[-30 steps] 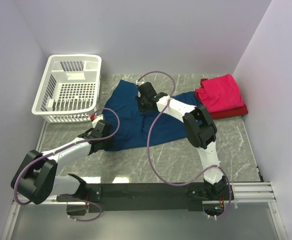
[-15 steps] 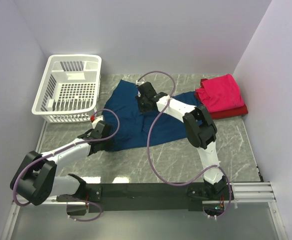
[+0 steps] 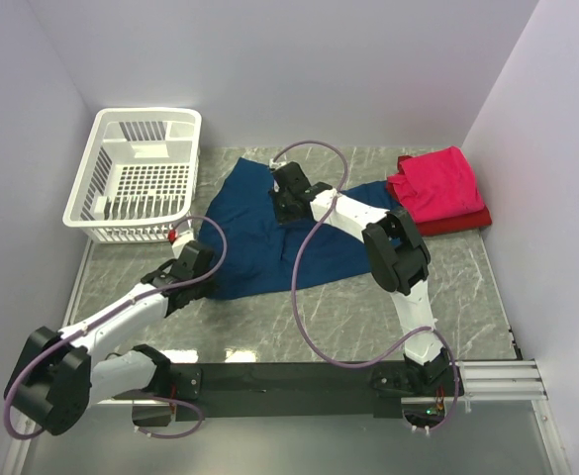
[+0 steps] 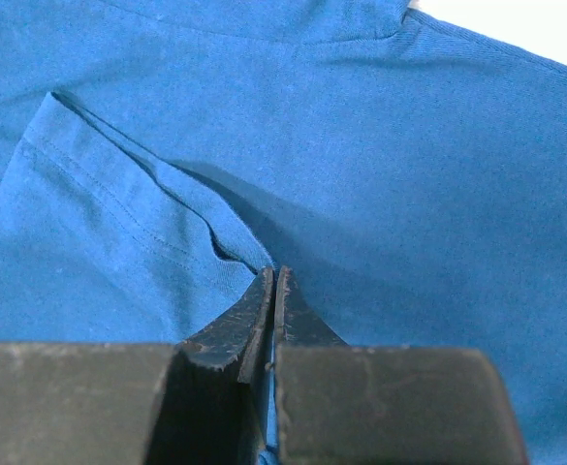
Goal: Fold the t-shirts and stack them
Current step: Fold the tshirt
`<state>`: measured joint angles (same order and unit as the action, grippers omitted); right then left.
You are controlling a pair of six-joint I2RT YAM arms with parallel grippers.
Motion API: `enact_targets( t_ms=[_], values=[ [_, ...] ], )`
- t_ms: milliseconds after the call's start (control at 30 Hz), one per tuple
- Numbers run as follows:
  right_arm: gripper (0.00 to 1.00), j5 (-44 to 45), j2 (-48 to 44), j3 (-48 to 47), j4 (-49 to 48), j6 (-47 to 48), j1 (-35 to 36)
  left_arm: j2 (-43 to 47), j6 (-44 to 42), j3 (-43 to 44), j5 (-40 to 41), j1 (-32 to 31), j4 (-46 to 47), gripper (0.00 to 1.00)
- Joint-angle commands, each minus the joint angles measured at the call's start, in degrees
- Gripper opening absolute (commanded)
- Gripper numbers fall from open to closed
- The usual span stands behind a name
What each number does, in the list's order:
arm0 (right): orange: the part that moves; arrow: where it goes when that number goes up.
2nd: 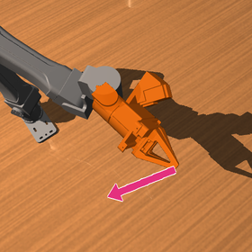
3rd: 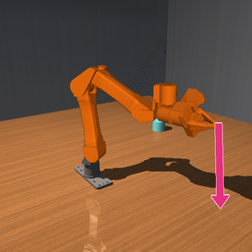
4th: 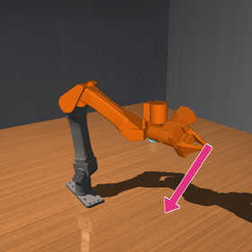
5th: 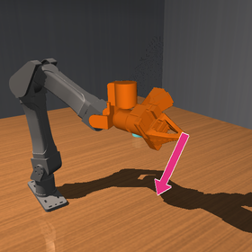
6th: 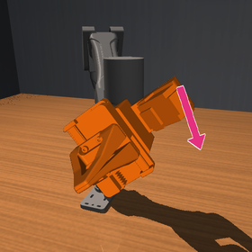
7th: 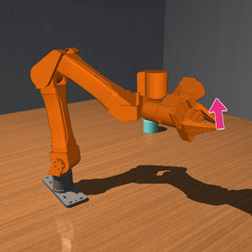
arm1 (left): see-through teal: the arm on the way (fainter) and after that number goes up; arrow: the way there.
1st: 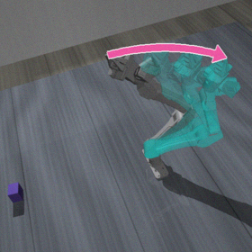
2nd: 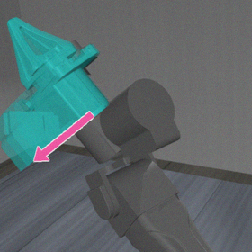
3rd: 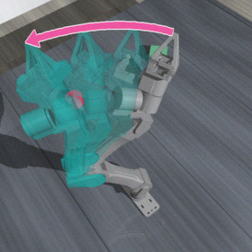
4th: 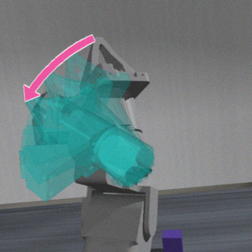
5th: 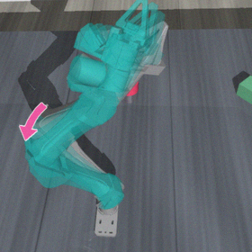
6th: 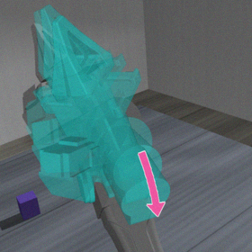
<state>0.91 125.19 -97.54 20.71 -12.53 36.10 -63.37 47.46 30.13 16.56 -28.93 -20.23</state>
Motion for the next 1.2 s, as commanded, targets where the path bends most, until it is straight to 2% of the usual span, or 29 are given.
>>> enact_targets(
  t_ms=[0, 500, 1167],
  values=[
    [0.00, 0.6, 0.6, -3.6, 0.0, 0.0, -0.5, 3.2, 2.6, 0.6, 1.6, -0.3, -3.5, 0.01],
    [0.00, 0.5, 1.4, -5.7, 1.2, -0.6, -1.1, 9.5, 10.6, 2.2, 5.0, -0.8, -14.4, 0.00],
    [0.00, -0.7, 1.3, -6.9, 2.5, -1.3, -3.4, 12.8, 17.2, -0.9, 4.9, -2.5, -17.5, 0.01]
  ],
)
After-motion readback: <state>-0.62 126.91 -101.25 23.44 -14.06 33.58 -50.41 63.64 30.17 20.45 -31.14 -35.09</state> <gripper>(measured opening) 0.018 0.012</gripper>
